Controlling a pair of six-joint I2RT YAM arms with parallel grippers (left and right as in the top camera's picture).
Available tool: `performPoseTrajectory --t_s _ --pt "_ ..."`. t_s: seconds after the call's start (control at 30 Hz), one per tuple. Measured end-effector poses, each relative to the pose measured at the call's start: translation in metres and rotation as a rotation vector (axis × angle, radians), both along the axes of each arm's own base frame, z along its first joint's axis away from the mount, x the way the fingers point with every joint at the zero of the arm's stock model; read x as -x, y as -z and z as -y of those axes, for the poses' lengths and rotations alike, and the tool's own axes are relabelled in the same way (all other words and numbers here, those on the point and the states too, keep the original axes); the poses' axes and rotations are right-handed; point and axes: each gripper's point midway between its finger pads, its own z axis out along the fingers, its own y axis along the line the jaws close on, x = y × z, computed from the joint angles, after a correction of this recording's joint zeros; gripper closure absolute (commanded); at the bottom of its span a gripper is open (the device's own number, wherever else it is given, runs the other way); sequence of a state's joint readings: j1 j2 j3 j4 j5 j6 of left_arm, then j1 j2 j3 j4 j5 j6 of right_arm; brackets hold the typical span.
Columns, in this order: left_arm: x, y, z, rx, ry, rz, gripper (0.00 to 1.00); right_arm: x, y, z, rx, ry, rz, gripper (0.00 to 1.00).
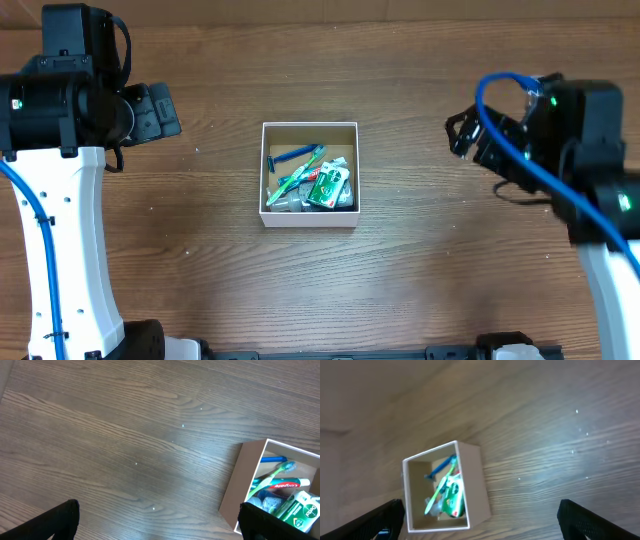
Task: Pack container
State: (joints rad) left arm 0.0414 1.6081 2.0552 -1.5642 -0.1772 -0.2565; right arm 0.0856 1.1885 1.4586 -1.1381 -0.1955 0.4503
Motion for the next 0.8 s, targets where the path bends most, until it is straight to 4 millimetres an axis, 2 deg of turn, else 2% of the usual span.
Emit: performPoseTrajectory --t_s 0.1,0.2,0.27,0.33,0.4,0.5,0.6,0.63,0.7,0.8 --pt "0.0 0.0 0.0 0.0 0.0 0.0 0.0 0.017 -0.033 0.012 0.054 0.051 0.161 0.0" --pt "0.0 0.0 0.0 0.0 0.0 -0.001 0.0 0.033 -0.039 0.023 0.081 0.086 0.288 0.0" --pt "0.0 0.0 0.0 0.0 0.0 -0.001 0.0 0.04 -0.029 0.026 0.099 0.087 0.359 0.0" --pt "0.0 0.0 0.0 -0.001 -0.001 0.0 0.0 0.044 -0.01 0.028 0.119 0.083 0.395 0.0" --pt "0.0 0.0 0.0 0.0 0.0 0.0 0.0 0.054 0.04 0.03 0.136 0.076 0.41 0.0" --pt "0.0 0.0 0.0 0.001 0.0 -0.001 0.0 0.065 0.101 0.03 0.14 0.067 0.425 0.0" --pt "0.0 0.0 0.0 0.0 0.0 -0.001 0.0 0.077 0.139 0.031 0.144 0.062 0.425 0.0" --pt "0.0 0.0 0.0 0.0 0.0 -0.001 0.0 0.081 0.151 0.032 0.145 0.062 0.429 0.0" --pt "0.0 0.0 0.0 0.0 0.0 -0.001 0.0 0.084 0.158 0.032 0.145 0.063 0.448 0.0" --pt "0.0 0.0 0.0 0.0 0.0 -0.001 0.0 0.085 0.16 0.032 0.14 0.065 0.483 0.0"
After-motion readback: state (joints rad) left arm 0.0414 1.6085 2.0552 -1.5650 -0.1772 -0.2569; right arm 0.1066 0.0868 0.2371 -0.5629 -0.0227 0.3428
